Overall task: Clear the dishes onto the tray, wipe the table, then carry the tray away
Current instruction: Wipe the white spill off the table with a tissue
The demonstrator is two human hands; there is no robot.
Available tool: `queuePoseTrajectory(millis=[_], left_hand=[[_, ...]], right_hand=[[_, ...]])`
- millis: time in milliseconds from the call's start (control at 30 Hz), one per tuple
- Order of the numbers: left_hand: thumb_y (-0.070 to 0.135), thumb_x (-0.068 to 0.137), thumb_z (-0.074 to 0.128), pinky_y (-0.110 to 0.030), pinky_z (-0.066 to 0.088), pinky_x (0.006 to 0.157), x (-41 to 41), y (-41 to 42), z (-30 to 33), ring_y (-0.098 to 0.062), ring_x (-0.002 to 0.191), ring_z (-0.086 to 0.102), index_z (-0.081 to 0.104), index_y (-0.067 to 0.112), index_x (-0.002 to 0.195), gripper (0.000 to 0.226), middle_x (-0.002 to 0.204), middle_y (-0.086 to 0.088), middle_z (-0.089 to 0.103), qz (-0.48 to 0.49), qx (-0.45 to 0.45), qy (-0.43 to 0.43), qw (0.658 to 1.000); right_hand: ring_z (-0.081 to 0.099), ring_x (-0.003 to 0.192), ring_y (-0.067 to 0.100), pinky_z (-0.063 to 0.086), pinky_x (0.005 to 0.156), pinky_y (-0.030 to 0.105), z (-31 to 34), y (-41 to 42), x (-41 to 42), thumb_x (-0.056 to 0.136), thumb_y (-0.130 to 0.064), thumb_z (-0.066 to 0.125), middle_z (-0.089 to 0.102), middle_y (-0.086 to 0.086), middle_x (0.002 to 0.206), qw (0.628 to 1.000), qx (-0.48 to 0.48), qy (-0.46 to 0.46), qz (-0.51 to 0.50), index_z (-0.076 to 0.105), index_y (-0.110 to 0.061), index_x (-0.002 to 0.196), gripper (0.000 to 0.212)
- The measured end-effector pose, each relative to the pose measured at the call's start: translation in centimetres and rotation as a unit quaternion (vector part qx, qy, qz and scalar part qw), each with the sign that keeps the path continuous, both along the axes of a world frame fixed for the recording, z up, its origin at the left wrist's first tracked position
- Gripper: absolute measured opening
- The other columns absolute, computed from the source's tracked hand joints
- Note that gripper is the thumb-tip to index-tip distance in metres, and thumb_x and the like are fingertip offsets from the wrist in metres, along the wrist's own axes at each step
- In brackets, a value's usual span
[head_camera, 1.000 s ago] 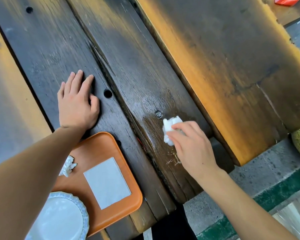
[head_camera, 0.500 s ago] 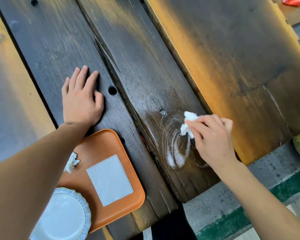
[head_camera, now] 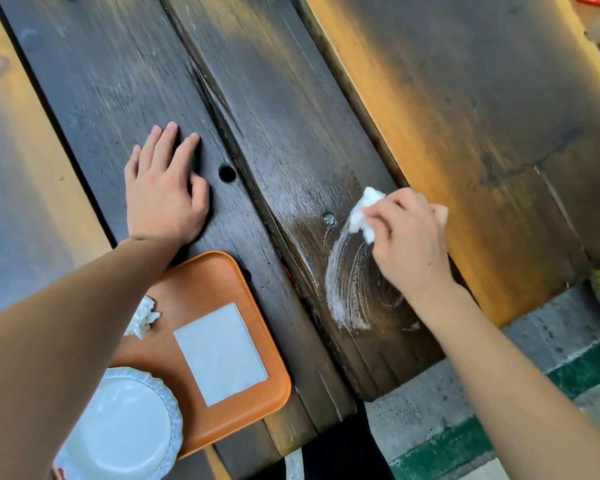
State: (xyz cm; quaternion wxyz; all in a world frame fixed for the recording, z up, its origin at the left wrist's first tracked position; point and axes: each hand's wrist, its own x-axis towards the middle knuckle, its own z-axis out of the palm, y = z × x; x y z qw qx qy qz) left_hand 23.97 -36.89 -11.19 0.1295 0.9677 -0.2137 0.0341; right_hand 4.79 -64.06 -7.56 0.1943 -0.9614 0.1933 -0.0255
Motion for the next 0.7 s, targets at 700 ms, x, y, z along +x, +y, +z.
queuePoseTrajectory(millis=[700], left_hand=[[0.027,0.089,0.039,-0.046,0.016,0.124,-0.1,0.0,-0.2,-0.028,0.153,0.027,0.048,0.017,0.148,0.06,0.161,-0.01,0.038,0.0,0.002,0.002,1.0]], right_hand=[[0.057,0.096,0.019,0.032,0.083,0.034,1.1,2.2,-4.3,0.095,-0.027,0.062,0.06,-0.004,0.103,0.999,0.003,0.043,0.027,0.064,-0.02,0.115,0.021]])
